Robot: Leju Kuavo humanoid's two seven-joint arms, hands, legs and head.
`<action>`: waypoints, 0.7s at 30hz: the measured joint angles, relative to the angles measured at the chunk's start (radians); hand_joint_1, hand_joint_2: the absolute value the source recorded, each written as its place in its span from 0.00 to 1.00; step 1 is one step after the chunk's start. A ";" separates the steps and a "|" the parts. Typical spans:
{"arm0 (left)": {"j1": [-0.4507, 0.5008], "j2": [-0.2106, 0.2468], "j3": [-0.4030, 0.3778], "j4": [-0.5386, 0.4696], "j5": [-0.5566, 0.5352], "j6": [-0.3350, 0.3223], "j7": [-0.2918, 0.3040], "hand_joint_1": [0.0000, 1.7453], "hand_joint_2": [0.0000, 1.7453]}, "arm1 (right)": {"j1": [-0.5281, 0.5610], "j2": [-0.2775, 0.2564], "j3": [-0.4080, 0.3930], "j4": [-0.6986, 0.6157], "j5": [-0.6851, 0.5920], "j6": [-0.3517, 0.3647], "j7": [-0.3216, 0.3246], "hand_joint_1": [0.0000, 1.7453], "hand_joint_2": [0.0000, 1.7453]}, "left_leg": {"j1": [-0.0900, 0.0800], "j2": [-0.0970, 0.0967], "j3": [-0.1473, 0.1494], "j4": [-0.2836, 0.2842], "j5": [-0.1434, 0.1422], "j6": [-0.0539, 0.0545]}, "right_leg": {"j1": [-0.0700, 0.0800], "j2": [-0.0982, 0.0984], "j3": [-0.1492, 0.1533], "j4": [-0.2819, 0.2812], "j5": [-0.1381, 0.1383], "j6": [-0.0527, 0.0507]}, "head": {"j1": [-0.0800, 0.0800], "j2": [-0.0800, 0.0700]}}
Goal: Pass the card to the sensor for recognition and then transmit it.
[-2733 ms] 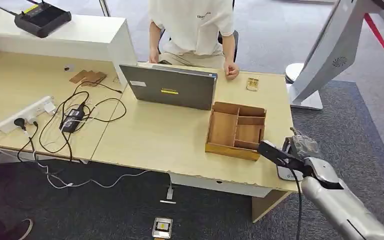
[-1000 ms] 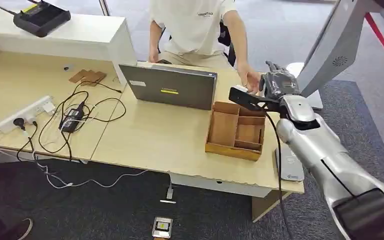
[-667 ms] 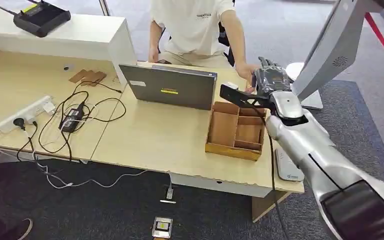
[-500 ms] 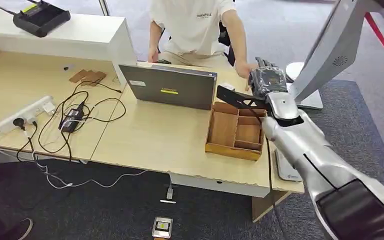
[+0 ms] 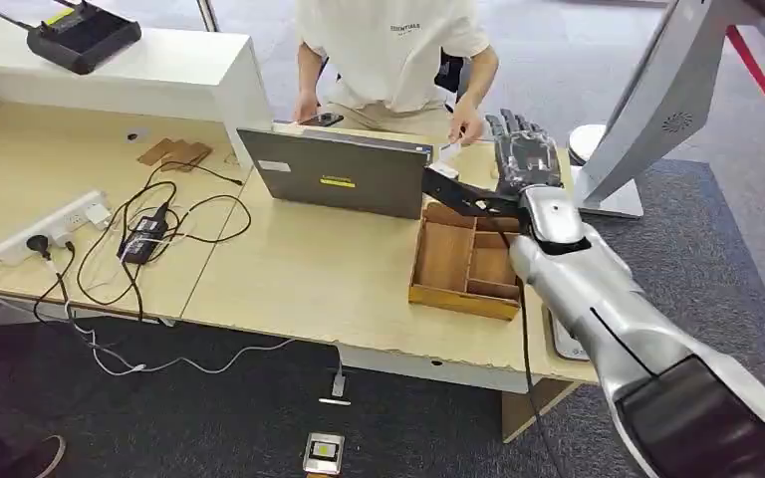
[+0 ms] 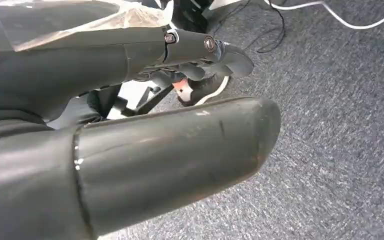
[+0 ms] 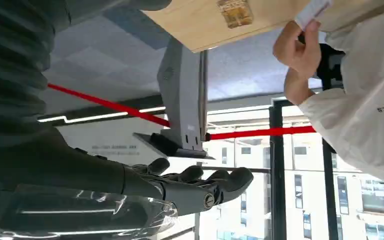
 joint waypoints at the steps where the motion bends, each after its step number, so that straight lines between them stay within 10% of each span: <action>1: 0.003 0.000 0.000 0.000 0.003 0.003 -0.002 0.00 0.00 | 0.000 0.002 -0.010 0.000 -0.027 -0.022 -0.015 0.00 1.00 | 0.000 0.000 0.000 0.000 0.000 0.000 | 0.000 0.000 0.000 0.000 0.000 0.000 | 0.000 0.000; 8: 0.019 0.000 0.005 0.000 0.011 0.016 -0.009 0.00 0.00 | 0.042 -0.005 -0.104 -0.041 -0.197 -0.094 -0.120 0.00 1.00 | 0.000 0.000 0.001 0.000 0.000 0.000 | 0.000 0.000 0.000 0.000 0.000 0.000 | 0.000 0.000; 21: 0.056 -0.002 0.022 0.000 0.030 0.044 -0.027 0.00 0.00 | 0.441 -0.200 -0.211 -0.488 -0.417 0.009 -0.056 0.00 1.00 | 0.000 0.001 0.001 0.000 -0.001 0.000 | 0.000 0.001 0.001 -0.001 0.000 0.000 | 0.000 0.000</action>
